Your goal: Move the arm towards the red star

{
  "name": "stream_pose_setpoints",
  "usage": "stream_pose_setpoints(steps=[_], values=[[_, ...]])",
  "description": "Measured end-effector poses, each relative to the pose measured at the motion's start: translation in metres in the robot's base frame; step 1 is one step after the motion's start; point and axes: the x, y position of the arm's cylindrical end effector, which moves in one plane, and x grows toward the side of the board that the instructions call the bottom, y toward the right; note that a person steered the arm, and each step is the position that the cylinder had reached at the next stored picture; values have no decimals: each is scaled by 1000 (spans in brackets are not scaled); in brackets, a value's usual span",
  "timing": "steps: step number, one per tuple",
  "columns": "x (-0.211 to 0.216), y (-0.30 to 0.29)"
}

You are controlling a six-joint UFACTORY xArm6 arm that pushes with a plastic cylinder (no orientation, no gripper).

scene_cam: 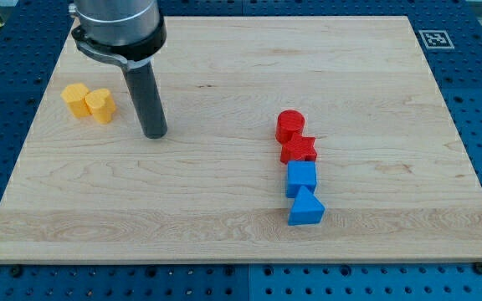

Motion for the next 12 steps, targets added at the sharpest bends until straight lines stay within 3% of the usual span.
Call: stream_pose_setpoints(steps=[3,12], values=[[33,55],[35,99]])
